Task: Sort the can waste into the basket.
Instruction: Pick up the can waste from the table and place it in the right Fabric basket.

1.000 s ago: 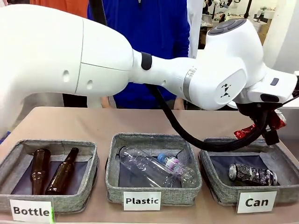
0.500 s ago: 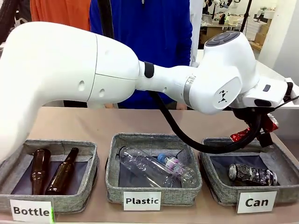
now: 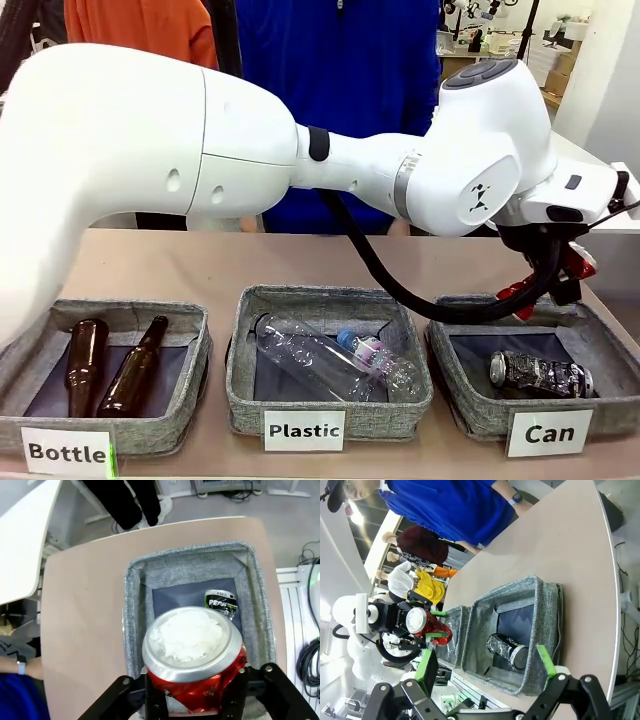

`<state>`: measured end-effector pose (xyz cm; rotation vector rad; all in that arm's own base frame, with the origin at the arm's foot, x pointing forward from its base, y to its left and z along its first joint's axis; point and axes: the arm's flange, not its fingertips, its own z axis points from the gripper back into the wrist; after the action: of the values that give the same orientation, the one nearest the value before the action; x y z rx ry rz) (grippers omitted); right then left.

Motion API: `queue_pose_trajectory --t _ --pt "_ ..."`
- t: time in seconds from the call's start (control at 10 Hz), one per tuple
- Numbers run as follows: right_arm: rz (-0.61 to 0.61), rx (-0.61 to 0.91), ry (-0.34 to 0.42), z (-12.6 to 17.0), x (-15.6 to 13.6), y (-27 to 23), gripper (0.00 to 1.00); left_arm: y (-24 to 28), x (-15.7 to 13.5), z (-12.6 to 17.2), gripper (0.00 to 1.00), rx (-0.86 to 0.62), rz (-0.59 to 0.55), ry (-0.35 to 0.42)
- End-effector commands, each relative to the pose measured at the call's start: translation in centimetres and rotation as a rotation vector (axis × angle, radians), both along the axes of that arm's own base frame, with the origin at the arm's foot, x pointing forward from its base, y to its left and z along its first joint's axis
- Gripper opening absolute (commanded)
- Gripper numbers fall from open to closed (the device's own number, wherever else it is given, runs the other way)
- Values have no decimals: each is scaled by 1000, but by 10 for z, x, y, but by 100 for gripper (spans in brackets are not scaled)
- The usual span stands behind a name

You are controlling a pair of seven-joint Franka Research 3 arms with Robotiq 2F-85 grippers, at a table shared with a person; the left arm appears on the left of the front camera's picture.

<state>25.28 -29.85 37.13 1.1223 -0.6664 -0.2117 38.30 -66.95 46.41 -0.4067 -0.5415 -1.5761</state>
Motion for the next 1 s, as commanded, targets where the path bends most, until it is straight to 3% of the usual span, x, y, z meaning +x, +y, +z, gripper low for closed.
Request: queue_pose_trajectory --t 0.0,0.2,0.7,0.9 --pt "0 -6 -4 2 1 -2 100 1 1 13 82 -14 7 3" --pt "0 -6 -4 2 1 -2 100 12 3 19 100 -35 13 5" --pt "0 -6 -4 2 1 -2 100 31 2 27 100 -48 26 -9" --pt "0 0 0 0 0 0 100 66 10 48 100 1 58 46"
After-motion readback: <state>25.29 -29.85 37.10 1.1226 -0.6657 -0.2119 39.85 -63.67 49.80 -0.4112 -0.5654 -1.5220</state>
